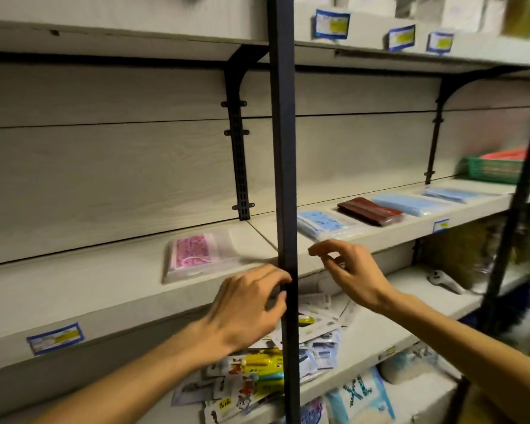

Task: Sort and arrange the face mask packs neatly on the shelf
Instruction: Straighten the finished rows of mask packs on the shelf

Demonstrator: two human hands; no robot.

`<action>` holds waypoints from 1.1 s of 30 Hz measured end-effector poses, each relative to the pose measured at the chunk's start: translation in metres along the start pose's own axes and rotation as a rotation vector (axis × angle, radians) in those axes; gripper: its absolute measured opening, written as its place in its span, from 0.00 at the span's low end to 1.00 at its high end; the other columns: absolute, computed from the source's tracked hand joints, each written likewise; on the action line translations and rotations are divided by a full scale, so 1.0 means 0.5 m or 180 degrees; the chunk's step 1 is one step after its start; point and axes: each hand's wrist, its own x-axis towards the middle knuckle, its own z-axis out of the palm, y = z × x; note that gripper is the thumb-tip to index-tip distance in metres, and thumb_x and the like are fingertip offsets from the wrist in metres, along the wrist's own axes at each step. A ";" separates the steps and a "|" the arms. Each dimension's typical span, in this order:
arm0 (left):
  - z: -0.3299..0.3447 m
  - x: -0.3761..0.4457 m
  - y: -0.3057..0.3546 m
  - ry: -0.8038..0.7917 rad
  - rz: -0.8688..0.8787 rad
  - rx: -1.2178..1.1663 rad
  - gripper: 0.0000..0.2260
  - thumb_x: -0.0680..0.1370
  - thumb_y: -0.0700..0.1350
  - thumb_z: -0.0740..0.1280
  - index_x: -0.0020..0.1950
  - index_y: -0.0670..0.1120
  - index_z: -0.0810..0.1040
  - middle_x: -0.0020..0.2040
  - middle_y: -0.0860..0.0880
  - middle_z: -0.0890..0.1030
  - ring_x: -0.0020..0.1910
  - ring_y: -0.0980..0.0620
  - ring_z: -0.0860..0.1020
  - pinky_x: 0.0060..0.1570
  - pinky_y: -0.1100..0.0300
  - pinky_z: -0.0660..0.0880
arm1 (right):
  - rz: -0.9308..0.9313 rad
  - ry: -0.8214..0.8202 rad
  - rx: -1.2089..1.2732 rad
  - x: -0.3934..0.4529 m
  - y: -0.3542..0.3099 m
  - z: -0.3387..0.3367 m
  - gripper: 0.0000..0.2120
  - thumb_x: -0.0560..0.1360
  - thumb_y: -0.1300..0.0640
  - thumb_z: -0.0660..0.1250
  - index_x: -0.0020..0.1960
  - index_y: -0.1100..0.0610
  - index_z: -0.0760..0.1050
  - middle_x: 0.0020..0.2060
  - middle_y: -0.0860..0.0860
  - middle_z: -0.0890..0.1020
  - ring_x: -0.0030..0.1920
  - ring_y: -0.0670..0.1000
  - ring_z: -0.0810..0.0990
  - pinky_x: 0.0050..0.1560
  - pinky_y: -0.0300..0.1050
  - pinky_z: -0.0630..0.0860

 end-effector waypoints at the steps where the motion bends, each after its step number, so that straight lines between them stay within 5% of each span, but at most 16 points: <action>1: 0.014 0.017 0.019 -0.0098 0.0197 0.0087 0.15 0.79 0.51 0.64 0.66 0.51 0.77 0.60 0.54 0.81 0.56 0.57 0.78 0.58 0.60 0.78 | 0.0092 0.0060 -0.0157 0.004 0.021 -0.017 0.13 0.80 0.60 0.63 0.62 0.50 0.79 0.61 0.47 0.81 0.58 0.45 0.80 0.56 0.50 0.81; 6: 0.081 0.131 0.087 -0.0596 0.0124 0.0390 0.30 0.81 0.58 0.62 0.79 0.47 0.62 0.80 0.47 0.62 0.78 0.49 0.62 0.75 0.53 0.63 | 0.0322 -0.0104 -0.1043 0.051 0.130 -0.076 0.18 0.81 0.51 0.63 0.71 0.53 0.73 0.70 0.52 0.74 0.68 0.53 0.72 0.66 0.52 0.73; 11: 0.159 0.253 0.108 -0.0911 -0.0471 0.0469 0.36 0.81 0.64 0.57 0.82 0.47 0.51 0.83 0.44 0.49 0.82 0.45 0.51 0.77 0.46 0.57 | 0.0527 -0.0420 -0.1366 0.121 0.225 -0.115 0.26 0.83 0.43 0.57 0.76 0.56 0.66 0.75 0.56 0.67 0.75 0.55 0.62 0.73 0.51 0.62; 15: 0.223 0.342 0.096 -0.0814 -0.1158 0.0462 0.35 0.81 0.66 0.53 0.82 0.47 0.53 0.83 0.42 0.51 0.80 0.43 0.54 0.76 0.45 0.58 | 0.0503 -0.0801 -0.1390 0.192 0.290 -0.137 0.29 0.82 0.40 0.57 0.77 0.55 0.64 0.76 0.56 0.65 0.74 0.57 0.65 0.72 0.56 0.67; 20: 0.279 0.426 0.032 -0.0672 -0.2365 0.0184 0.34 0.82 0.65 0.53 0.82 0.49 0.49 0.82 0.41 0.53 0.78 0.39 0.60 0.75 0.44 0.61 | 0.0717 -0.0940 -0.0835 0.286 0.352 -0.131 0.29 0.80 0.43 0.64 0.73 0.62 0.67 0.69 0.60 0.74 0.64 0.59 0.75 0.64 0.54 0.73; 25: 0.301 0.449 -0.004 -0.0870 -0.2942 -0.0149 0.33 0.83 0.60 0.53 0.83 0.52 0.42 0.78 0.46 0.67 0.72 0.40 0.71 0.68 0.51 0.69 | 0.1103 -0.1144 -0.0128 0.335 0.382 -0.112 0.19 0.79 0.49 0.67 0.60 0.64 0.76 0.54 0.59 0.81 0.48 0.54 0.79 0.43 0.44 0.74; 28: 0.292 0.457 -0.014 -0.0968 -0.3100 -0.0182 0.29 0.82 0.55 0.54 0.83 0.53 0.51 0.76 0.45 0.71 0.69 0.41 0.73 0.67 0.51 0.72 | 0.1102 -0.1289 0.0152 0.343 0.387 -0.106 0.16 0.79 0.52 0.67 0.56 0.66 0.78 0.48 0.56 0.80 0.41 0.50 0.78 0.32 0.37 0.71; 31: 0.271 0.454 -0.016 -0.0974 -0.3198 -0.0199 0.27 0.81 0.50 0.57 0.81 0.53 0.59 0.71 0.47 0.75 0.63 0.43 0.76 0.64 0.50 0.74 | 0.1068 -0.1290 0.0339 0.342 0.379 -0.095 0.13 0.78 0.55 0.66 0.54 0.66 0.77 0.47 0.57 0.78 0.45 0.54 0.77 0.36 0.42 0.70; 33: 0.264 0.448 -0.017 -0.0935 -0.3301 -0.0203 0.23 0.81 0.50 0.57 0.77 0.52 0.66 0.69 0.46 0.77 0.60 0.43 0.77 0.63 0.50 0.75 | 0.1072 -0.1184 0.0394 0.335 0.373 -0.085 0.07 0.77 0.58 0.65 0.43 0.62 0.74 0.42 0.56 0.75 0.44 0.55 0.74 0.33 0.41 0.66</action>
